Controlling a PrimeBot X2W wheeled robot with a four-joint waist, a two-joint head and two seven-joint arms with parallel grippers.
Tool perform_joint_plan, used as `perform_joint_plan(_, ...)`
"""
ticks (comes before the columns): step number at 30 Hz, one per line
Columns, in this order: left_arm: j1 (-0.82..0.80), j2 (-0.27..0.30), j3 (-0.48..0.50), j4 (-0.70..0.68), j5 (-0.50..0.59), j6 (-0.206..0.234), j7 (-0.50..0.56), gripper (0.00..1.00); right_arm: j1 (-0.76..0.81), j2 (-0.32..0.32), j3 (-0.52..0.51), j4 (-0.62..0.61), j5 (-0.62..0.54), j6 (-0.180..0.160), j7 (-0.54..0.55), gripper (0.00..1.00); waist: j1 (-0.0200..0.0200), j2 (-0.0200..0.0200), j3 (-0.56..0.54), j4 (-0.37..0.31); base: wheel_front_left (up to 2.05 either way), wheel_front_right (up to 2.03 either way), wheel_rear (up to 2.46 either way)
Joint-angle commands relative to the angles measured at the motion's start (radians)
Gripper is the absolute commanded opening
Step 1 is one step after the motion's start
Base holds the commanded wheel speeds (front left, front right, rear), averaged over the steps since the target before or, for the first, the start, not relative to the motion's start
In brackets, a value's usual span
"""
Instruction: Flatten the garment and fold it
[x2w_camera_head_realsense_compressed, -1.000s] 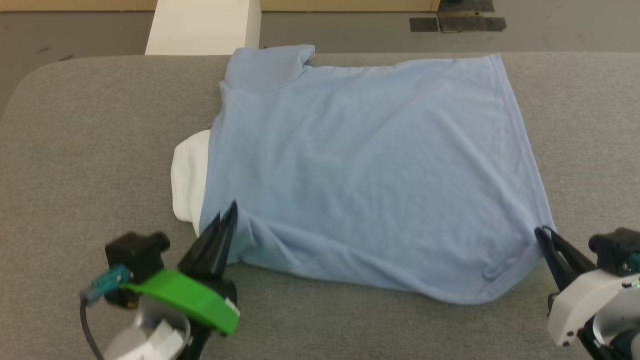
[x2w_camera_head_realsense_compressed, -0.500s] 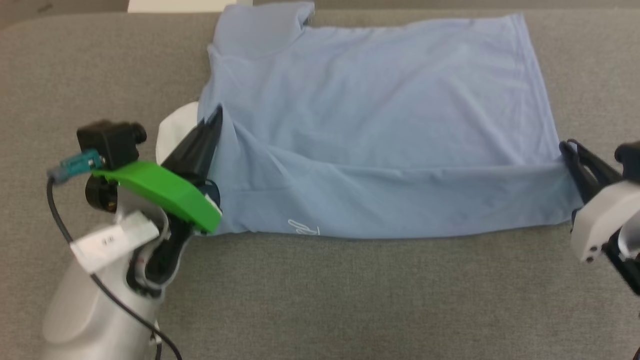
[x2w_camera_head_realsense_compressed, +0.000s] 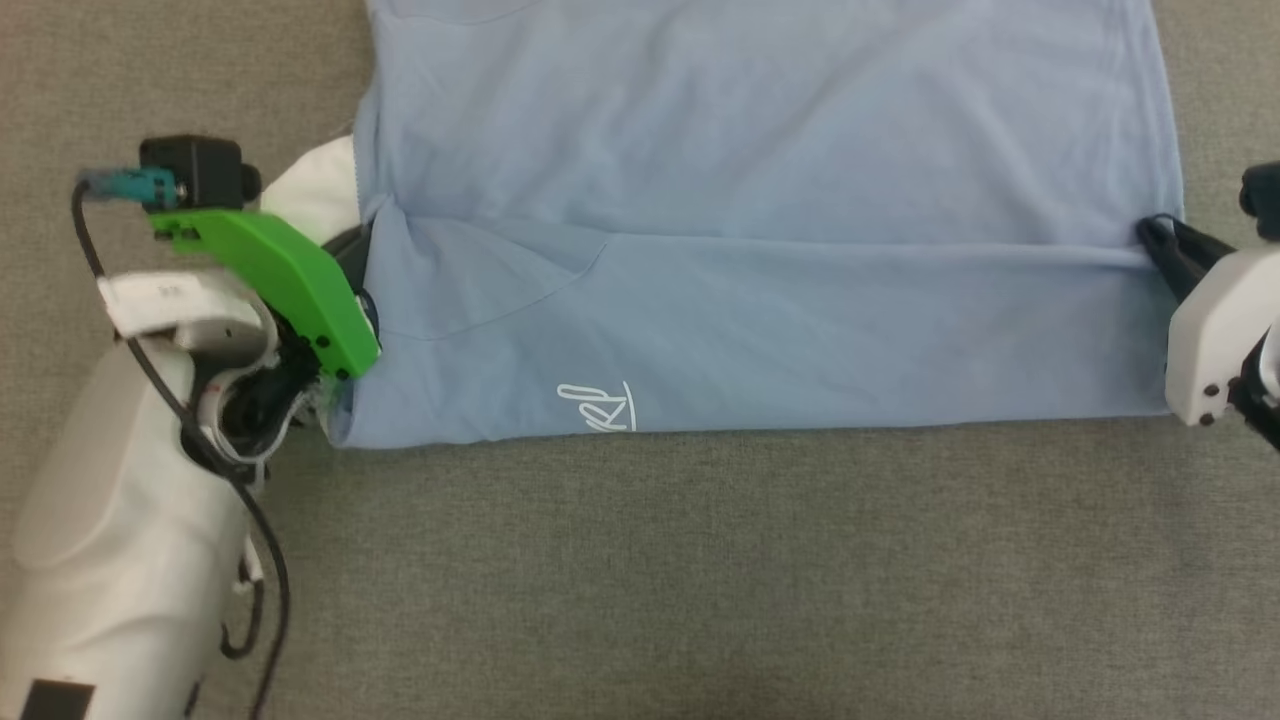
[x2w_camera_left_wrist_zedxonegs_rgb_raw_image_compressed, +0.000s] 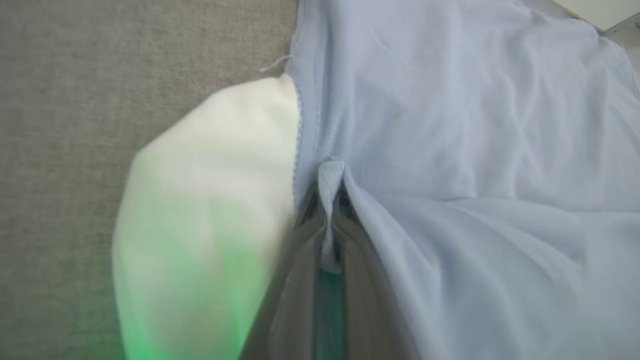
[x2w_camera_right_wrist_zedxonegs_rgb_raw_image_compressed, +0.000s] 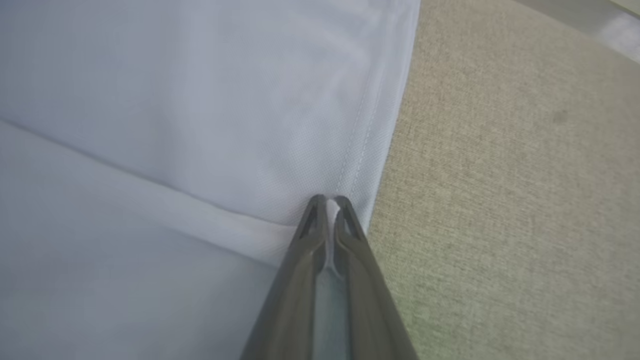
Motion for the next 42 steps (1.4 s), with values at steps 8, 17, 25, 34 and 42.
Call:
perform_joint_plan(8, 0.004, 0.038, -0.031, 0.006, -0.033, 0.07, 0.185, 0.0, -0.045, -0.003, 0.012, 0.041, 0.085, -0.002, 0.191, 0.0, -0.0001, 0.0, 0.018, -0.005, 0.0, 0.0, 0.0)
perform_joint_plan(17, 0.055, 0.039, -0.002, -0.053, 0.114, 0.048, -0.187, 1.0, 0.011, 0.05, -0.064, -0.012, 0.076, -0.002, 0.064, 1.0, -0.0001, 0.0, -0.073, -0.003, 0.0, 0.0, 0.0)
perform_joint_plan(25, 0.203, -0.014, 0.014, -0.101, 0.222, 0.114, -0.519, 1.0, 0.177, 0.132, -0.138, -0.103, 0.021, -0.002, -0.223, 1.0, -0.0001, 0.0, -0.184, 0.004, 0.0, 0.0, 0.0)
perform_joint_plan(34, 0.414, -0.077, 0.024, -0.185, 0.205, 0.19, -0.614, 1.0, 0.336, 0.298, -0.222, -0.17, -0.049, -0.002, -0.557, 1.0, -0.0001, 0.0, -0.245, -0.013, 0.0, 0.0, 0.0)
perform_joint_plan(42, 0.483, -0.069, -0.01, -0.188, 0.199, 0.247, -0.495, 1.0, 0.365, 0.356, -0.205, -0.186, -0.114, -0.002, -0.626, 1.0, -0.0001, 0.0, -0.256, -0.044, 0.0, 0.0, 0.0)
